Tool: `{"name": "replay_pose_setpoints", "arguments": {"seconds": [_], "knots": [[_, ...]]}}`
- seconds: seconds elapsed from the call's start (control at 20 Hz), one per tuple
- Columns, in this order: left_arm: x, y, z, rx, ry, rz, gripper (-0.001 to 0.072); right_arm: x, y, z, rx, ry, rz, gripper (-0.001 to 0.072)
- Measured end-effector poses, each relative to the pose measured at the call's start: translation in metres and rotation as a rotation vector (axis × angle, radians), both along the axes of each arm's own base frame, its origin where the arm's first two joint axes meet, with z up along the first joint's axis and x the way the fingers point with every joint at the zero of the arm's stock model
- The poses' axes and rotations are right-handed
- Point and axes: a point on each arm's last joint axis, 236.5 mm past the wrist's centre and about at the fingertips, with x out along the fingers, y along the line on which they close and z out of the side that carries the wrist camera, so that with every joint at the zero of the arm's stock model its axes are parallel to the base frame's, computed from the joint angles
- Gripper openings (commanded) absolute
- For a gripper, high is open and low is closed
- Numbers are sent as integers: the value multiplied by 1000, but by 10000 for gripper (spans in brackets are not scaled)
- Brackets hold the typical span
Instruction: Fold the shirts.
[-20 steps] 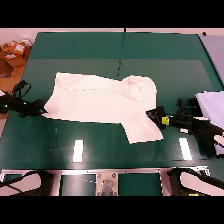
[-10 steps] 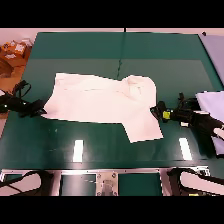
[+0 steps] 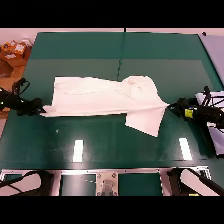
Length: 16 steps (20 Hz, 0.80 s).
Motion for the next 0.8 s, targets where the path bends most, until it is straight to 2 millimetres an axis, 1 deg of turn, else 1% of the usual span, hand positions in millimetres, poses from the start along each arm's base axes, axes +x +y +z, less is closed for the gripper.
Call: {"name": "replay_pose_setpoints", "arguments": {"seconds": [0.1, 0.15, 0.2, 0.25, 0.3, 0.4, 0.6, 0.8], "knots": [[2, -6, 3, -26, -9, -5, 18, -11, 5, 2, -1, 15, 32, 19], [1, -10, 4, -37, -6, -10, 18, -18, 8, -2, -2, 34, 51, 21], [1, -12, 5, -46, -5, -13, 18, -26, 11, -8, 0, 57, 64, 150], [1, -13, 6, -51, -8, -14, 19, -34, 14, -14, 2, 80, 73, 426], [1, -14, 6, -55, -8, -19, 19, -41, 16, -20, 1, 101, 82, 537], [1, -16, 7, -61, -12, -28, 18, -48, 9, -27, -6, 130, 64, 538], [2, -16, 7, -61, -19, -35, 19, -52, -11, -34, 0, 170, -13, 538], [6, -15, 7, -54, -38, -28, 18, -57, -16, -55, 37, 243, -38, 538]]}}
